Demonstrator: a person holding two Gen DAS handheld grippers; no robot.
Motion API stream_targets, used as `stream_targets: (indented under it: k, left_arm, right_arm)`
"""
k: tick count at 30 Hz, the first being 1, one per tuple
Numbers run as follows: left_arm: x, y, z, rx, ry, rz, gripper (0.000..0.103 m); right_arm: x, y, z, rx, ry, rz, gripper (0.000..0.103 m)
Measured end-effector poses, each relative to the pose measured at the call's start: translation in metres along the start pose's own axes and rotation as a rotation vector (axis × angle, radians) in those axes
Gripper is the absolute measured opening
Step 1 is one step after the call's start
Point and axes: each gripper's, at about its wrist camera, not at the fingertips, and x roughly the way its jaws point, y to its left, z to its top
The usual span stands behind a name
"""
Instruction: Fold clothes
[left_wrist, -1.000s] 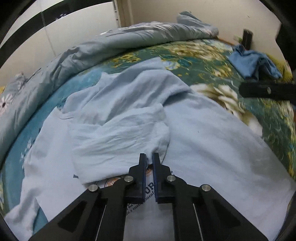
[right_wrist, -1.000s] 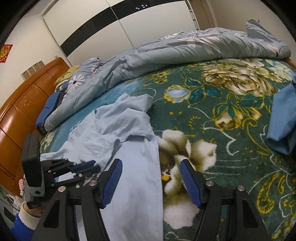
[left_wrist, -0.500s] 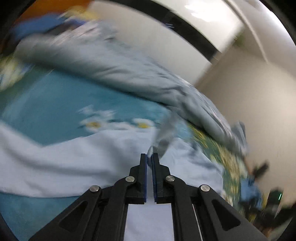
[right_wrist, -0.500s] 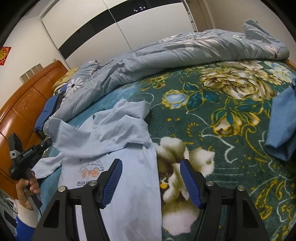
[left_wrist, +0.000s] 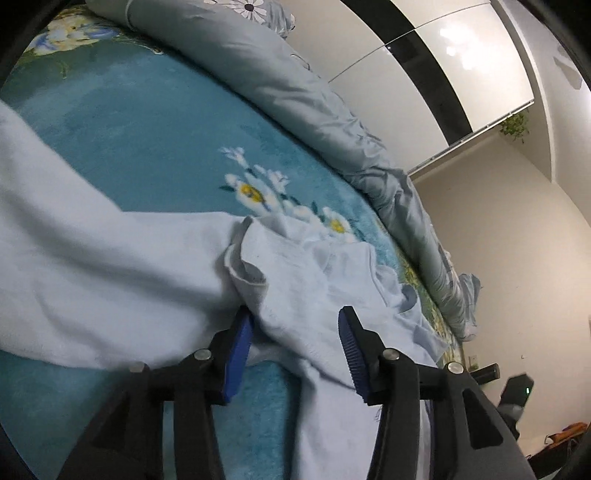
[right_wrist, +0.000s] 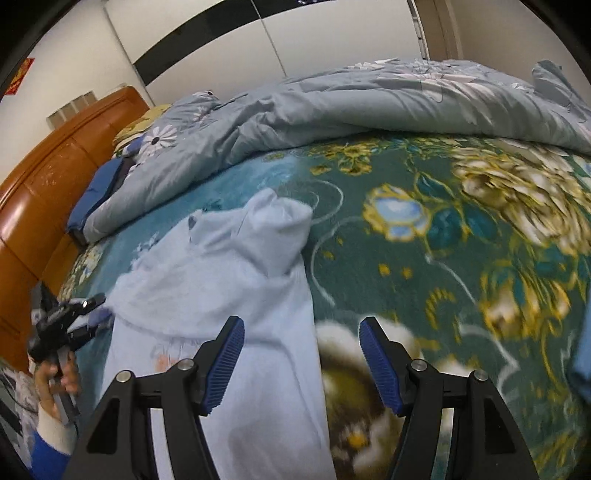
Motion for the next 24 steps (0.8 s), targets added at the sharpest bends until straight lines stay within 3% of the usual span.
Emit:
stream_targets:
  k: [7, 8, 9, 10, 11, 12, 17, 19, 24]
  left_arm:
    - [0.014, 0.0, 0.004, 0.01, 0.017, 0.061, 0.05]
    - [0.014, -0.001, 0.004, 0.013, 0.009, 0.065, 0.044]
    - [0.014, -0.001, 0.004, 0.015, 0.004, 0.07, 0.025]
    - [0.016, 0.0, 0.004, 0.011, 0.009, 0.071, 0.015]
    - [0.018, 0.001, 0.004, 0.002, 0.019, 0.069, 0.004]
    - [0.016, 0.0, 0.004, 0.004, 0.012, 0.06, 0.004]
    - [0.01, -0.006, 0.003, 0.033, -0.016, 0.017, 0.003]
    - [0.016, -0.007, 0.002, 0.053, 0.002, 0.043, 0.003]
    - [0.029, -0.002, -0.003, 0.042, 0.027, 0.072, 0.004]
  right_arm:
    - [0.036, 0.011, 0.039, 0.011, 0.036, 0.044, 0.067]
    - [0.039, 0.011, 0.041, 0.018, 0.039, 0.041, 0.06]
    - [0.042, 0.011, 0.044, 0.025, 0.042, 0.039, 0.054]
    - [0.045, 0.01, 0.047, 0.032, 0.048, 0.036, 0.039]
    - [0.048, 0.008, 0.049, 0.043, 0.061, 0.033, 0.018]
    - [0.05, 0.006, 0.052, 0.05, 0.069, 0.027, 0.005]
    - [0.048, -0.005, 0.078, 0.045, 0.03, -0.045, 0.003]
    - [0.047, -0.009, 0.088, 0.04, 0.005, -0.074, 0.003]
    - [0.073, -0.013, 0.09, 0.014, 0.071, -0.156, 0.003]
